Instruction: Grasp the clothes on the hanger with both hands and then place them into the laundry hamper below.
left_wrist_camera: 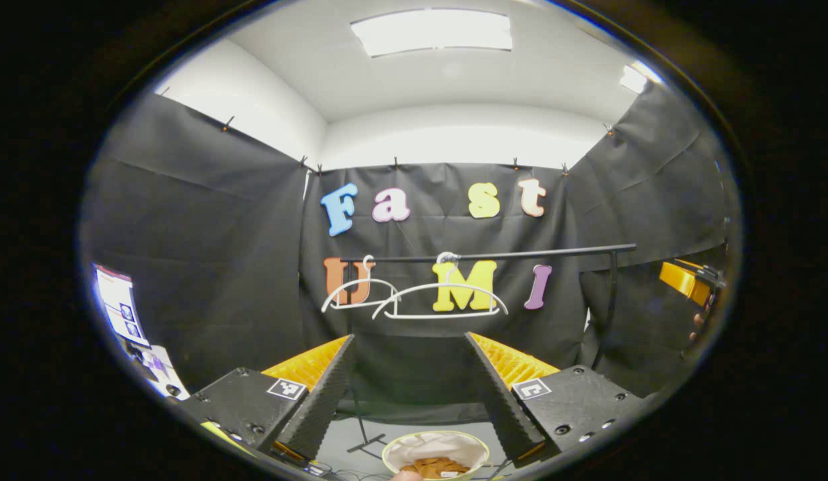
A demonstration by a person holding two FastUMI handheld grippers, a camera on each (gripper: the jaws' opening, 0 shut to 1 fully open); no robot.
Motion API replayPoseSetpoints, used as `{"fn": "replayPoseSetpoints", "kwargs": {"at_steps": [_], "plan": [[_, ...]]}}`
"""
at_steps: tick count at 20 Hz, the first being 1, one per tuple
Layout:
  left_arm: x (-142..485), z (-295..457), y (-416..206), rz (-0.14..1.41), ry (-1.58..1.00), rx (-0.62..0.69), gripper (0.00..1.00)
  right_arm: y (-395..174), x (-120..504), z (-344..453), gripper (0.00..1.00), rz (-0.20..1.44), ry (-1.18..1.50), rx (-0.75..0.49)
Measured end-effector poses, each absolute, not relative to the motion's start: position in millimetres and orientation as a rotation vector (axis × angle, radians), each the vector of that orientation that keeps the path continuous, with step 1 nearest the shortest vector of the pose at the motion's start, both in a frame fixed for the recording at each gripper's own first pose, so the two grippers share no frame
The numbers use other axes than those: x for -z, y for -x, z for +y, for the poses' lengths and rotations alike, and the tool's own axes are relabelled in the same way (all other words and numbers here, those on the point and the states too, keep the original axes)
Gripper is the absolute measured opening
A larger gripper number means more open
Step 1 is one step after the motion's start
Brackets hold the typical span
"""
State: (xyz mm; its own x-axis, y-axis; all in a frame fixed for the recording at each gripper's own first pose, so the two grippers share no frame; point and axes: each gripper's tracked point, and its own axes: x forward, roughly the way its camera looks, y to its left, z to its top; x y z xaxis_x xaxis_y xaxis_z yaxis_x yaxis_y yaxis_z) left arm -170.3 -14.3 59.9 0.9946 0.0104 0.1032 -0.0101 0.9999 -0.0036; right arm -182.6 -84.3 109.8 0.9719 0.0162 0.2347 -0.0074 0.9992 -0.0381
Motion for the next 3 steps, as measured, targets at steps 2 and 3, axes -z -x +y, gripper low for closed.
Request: {"fn": "replayPoseSetpoints", "kwargs": {"at_steps": [2,3], "plan": [[-68.9,-17.1,174.1,-0.147,-0.004,0.001,1.0,187.2,-116.9,-79.0,0.8,-0.286,0.038,-0.032],[-70.1,-16.8,178.4,-0.157,-0.009,0.005,1.0,186.7,-118.9,-78.7,0.79,-0.298,0.044,-0.028]]}}
